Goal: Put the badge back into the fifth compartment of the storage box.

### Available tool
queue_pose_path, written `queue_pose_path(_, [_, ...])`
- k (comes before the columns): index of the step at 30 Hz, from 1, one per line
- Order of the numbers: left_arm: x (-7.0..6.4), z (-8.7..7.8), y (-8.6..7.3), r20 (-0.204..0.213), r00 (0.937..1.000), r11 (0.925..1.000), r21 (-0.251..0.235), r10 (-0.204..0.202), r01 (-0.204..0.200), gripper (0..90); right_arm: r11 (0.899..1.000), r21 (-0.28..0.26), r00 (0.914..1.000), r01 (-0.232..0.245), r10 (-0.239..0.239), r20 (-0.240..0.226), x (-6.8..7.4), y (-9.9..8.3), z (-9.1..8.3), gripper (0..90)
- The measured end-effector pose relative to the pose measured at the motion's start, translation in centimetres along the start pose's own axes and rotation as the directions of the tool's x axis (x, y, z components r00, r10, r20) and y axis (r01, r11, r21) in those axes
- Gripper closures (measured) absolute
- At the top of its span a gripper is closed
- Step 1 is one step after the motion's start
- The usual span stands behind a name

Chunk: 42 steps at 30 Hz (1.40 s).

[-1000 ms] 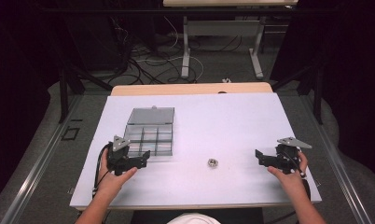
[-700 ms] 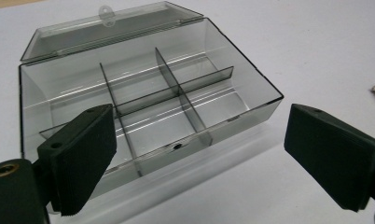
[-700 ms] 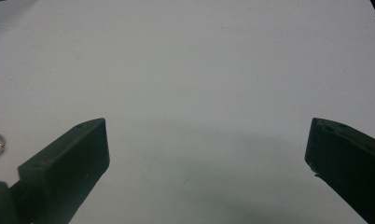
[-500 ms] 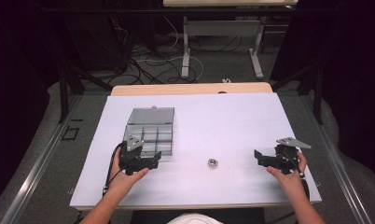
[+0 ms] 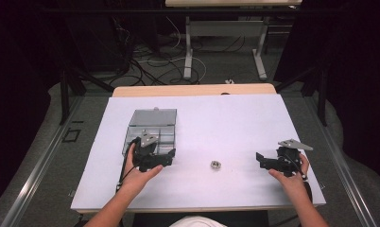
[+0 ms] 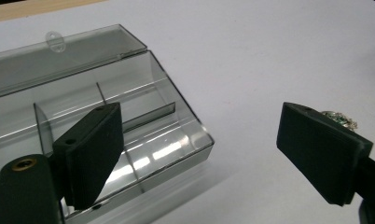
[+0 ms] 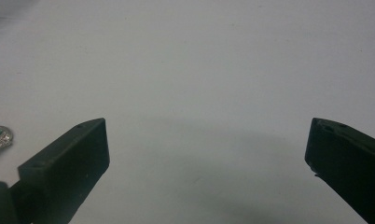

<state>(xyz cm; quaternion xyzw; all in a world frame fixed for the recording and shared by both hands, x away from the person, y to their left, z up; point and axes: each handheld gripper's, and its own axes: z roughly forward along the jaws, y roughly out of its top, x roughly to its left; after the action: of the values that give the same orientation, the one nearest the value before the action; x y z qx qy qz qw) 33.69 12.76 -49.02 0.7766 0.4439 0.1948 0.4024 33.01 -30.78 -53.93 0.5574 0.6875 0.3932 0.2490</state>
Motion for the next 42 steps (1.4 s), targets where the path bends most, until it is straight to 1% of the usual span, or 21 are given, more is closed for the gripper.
queue_pose_path(6, [-1.2,0.6,0.9,0.019,0.9997,0.9998,-0.001,0.018,-0.018,15.3,1.000,0.000,1.0000,-0.001,0.001,-0.002,0.0,0.0,0.0,0.0])
queue_pose_path(7, [-1.5,0.8,1.0,0.018,0.9997,0.9998,-0.010,0.014,-0.014,15.4,1.000,0.000,1.0000,-0.001,0.001,-0.004,0.0,0.0,0.0,0.0])
queue_pose_path(8, [-1.7,0.9,1.1,0.015,0.9996,0.9997,-0.005,0.023,-0.023,15.4,1.000,0.000,1.0000,-0.002,0.002,-0.005,0.1,0.0,0.0,0.0])
queue_pose_path(10, [-2.2,1.2,1.3,0.022,0.9995,0.9997,-0.011,0.022,-0.021,15.5,1.000,0.002,0.9999,-0.003,0.003,-0.010,0.1,0.0,0.0,0.0])
queue_pose_path(12, [-2.6,1.4,1.5,0.031,0.9990,0.9995,-0.003,0.033,-0.033,15.4,1.000,0.002,1.0000,-0.002,0.002,-0.010,0.1,0.0,0.0,0.0])
queue_pose_path(14, [-3.0,1.7,1.7,0.033,0.9988,0.9994,-0.006,0.036,-0.035,15.5,1.000,0.001,1.0000,-0.004,0.004,-0.007,0.1,0.0,0.0,0.0])
queue_pose_path(15, [-3.3,1.8,1.8,0.037,0.9989,0.9995,-0.007,0.030,-0.029,15.5,1.000,0.003,1.0000,-0.004,0.004,-0.007,0.1,0.0,0.0,0.0])
queue_pose_path(18, [-3.8,2.1,2.1,0.048,0.9980,0.9992,-0.004,0.041,-0.041,15.5,1.000,0.002,1.0000,-0.003,0.003,-0.006,0.0,0.0,0.0,0.0])
queue_pose_path(23, [-4.8,2.8,2.4,0.064,0.9972,0.9992,-0.002,0.039,-0.039,15.6,1.000,0.000,1.0000,-0.008,0.008,-0.004,0.0,0.0,0.0,0.0])
queue_pose_path(28, [-5.7,3.6,2.6,0.074,0.9960,0.9987,0.005,0.050,-0.050,15.8,1.000,0.001,1.0000,-0.007,0.007,-0.006,0.0,-0.1,0.1,0.0])
queue_pose_path(30, [-6.0,3.9,2.7,0.079,0.9958,0.9989,-0.002,0.046,-0.046,15.8,1.000,0.003,1.0000,-0.006,0.006,-0.007,0.0,-0.1,0.1,0.0])
queue_pose_path(31, [-6.1,4.0,2.8,0.082,0.9953,0.9986,0.002,0.052,-0.053,15.9,1.000,0.002,1.0000,-0.003,0.003,-0.007,-0.1,-0.1,0.1,0.0])
queue_pose_path(32, [-6.3,4.1,2.8,0.084,0.9954,0.9988,0.008,0.047,-0.048,16.0,1.000,0.003,1.0000,-0.003,0.003,-0.008,-0.1,-0.1,0.1,0.0])
queue_pose_path(33, [-6.4,4.3,2.8,0.085,0.9948,0.9984,0.008,0.055,-0.056,16.0,1.000,0.005,1.0000,-0.004,0.004,-0.007,-0.1,-0.1,0.1,0.0])
queue_pose_path(34, [-6.6,4.4,2.8,0.084,0.9953,0.9988,0.010,0.047,-0.048,16.0,1.000,0.005,1.0000,-0.005,0.005,-0.007,-0.1,-0.1,0.1,0.0])
queue_pose_path(35, [-6.6,4.5,2.9,0.089,0.9944,0.9981,0.014,0.058,-0.059,16.0,1.000,-0.004,1.0000,-0.007,0.007,0.001,-0.1,-0.1,0.2,0.0])
queue_pose_path(36, [-6.8,4.7,2.9,0.086,0.9948,0.9984,0.009,0.055,-0.056,16.0,1.000,0.003,1.0000,-0.005,0.005,-0.006,-0.1,-0.1,0.1,0.0])
queue_pose_path(38, [-7.0,5.0,2.8,0.093,0.9942,0.9984,0.015,0.053,-0.055,16.1,1.000,0.002,1.0000,-0.005,0.005,-0.008,0.0,0.0,0.1,0.0])
queue_pose_path(40, [-7.3,5.2,2.8,0.100,0.9936,0.9984,0.014,0.053,-0.055,16.1,1.000,0.001,1.0000,-0.007,0.007,-0.004,0.0,-0.1,0.0,0.0])
queue_pose_path(41, [-7.4,5.3,2.8,0.101,0.9931,0.9979,0.020,0.060,-0.062,16.1,1.000,0.002,1.0000,-0.006,0.006,-0.005,-0.1,-0.1,0.0,0.0])
queue_pose_path(42, [-7.6,5.5,2.7,0.103,0.9931,0.9983,0.012,0.056,-0.057,16.2,1.000,0.001,1.0000,-0.002,0.002,-0.002,-0.1,-0.1,0.1,0.0])
